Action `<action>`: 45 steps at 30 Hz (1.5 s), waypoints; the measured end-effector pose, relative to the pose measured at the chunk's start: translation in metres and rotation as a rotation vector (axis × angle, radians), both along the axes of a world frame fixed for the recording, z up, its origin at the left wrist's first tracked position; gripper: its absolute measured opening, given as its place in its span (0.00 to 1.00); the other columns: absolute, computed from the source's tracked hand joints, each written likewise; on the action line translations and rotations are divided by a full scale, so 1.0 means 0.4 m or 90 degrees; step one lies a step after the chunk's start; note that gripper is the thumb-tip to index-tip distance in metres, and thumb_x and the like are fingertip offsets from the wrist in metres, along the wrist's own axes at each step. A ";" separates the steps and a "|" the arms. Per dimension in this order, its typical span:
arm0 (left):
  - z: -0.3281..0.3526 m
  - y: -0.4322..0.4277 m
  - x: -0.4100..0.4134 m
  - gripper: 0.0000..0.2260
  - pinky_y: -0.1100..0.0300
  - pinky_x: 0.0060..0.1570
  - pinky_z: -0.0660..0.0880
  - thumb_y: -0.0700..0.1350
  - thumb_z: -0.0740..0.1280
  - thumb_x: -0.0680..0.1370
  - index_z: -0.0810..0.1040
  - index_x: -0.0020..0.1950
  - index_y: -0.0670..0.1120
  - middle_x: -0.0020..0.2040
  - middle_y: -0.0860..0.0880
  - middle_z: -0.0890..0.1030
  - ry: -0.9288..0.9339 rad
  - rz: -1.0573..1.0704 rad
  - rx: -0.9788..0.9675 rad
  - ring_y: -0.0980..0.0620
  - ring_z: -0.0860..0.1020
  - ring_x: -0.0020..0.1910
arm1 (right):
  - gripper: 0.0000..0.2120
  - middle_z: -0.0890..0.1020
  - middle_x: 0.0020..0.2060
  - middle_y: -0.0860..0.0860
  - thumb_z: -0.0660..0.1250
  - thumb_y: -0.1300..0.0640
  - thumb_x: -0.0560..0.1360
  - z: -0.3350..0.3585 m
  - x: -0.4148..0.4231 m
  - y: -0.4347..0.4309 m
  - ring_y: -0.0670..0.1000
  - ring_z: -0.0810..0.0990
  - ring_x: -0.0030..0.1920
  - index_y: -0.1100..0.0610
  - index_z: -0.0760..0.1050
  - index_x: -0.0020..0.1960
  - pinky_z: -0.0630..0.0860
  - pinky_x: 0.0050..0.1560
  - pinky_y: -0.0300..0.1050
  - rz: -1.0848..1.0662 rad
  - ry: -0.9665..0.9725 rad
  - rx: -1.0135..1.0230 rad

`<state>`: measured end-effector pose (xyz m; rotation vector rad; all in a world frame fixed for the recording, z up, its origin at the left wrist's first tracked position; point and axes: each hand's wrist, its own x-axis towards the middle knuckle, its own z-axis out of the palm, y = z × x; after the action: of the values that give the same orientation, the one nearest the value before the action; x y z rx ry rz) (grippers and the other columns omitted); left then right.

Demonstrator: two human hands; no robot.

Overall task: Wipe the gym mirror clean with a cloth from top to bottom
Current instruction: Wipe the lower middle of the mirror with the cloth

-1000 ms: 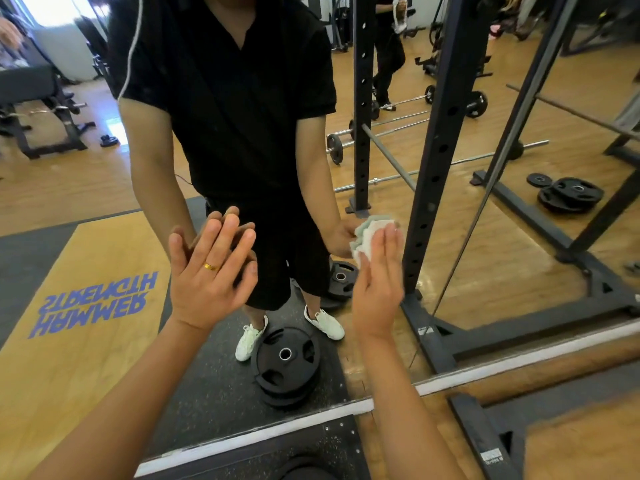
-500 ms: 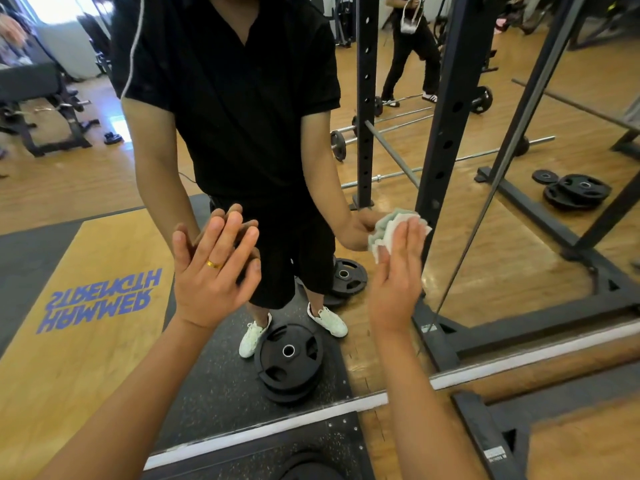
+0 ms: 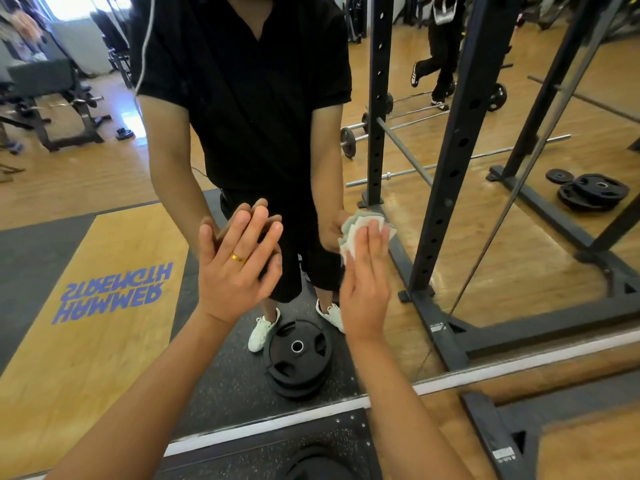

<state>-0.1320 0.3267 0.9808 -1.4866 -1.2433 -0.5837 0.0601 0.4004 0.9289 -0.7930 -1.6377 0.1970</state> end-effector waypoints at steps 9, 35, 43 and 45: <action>0.015 -0.175 -0.100 0.25 0.41 0.80 0.48 0.40 0.68 0.79 0.68 0.77 0.42 0.83 0.47 0.58 -0.084 -0.052 -0.055 0.46 0.57 0.82 | 0.23 0.61 0.79 0.52 0.58 0.60 0.86 0.039 -0.042 0.006 0.59 0.60 0.80 0.62 0.61 0.80 0.67 0.76 0.42 -0.115 0.230 -0.143; -0.021 -0.167 -0.229 0.28 0.43 0.79 0.53 0.46 0.67 0.79 0.68 0.79 0.45 0.82 0.47 0.61 0.007 -0.026 0.016 0.48 0.60 0.81 | 0.25 0.66 0.77 0.61 0.61 0.66 0.84 -0.010 -0.247 -0.186 0.63 0.61 0.80 0.64 0.59 0.79 0.62 0.79 0.53 0.022 0.029 0.008; -0.022 -0.162 -0.231 0.26 0.41 0.79 0.56 0.46 0.68 0.78 0.72 0.77 0.44 0.79 0.45 0.67 -0.004 -0.042 0.017 0.48 0.60 0.81 | 0.22 0.64 0.78 0.56 0.59 0.65 0.85 0.065 -0.263 -0.144 0.61 0.61 0.80 0.64 0.64 0.78 0.63 0.78 0.42 -0.142 0.248 -0.106; -0.023 -0.161 -0.232 0.26 0.41 0.79 0.56 0.46 0.69 0.78 0.73 0.76 0.44 0.77 0.45 0.69 -0.007 -0.050 0.016 0.48 0.61 0.81 | 0.23 0.64 0.79 0.56 0.61 0.67 0.84 0.049 -0.315 -0.195 0.59 0.60 0.81 0.64 0.63 0.79 0.65 0.79 0.53 -0.103 0.231 -0.106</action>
<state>-0.2249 0.2622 0.9714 -1.5180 -1.1852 -0.6582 -0.0658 0.3223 0.9487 -0.9517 -1.2211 0.3451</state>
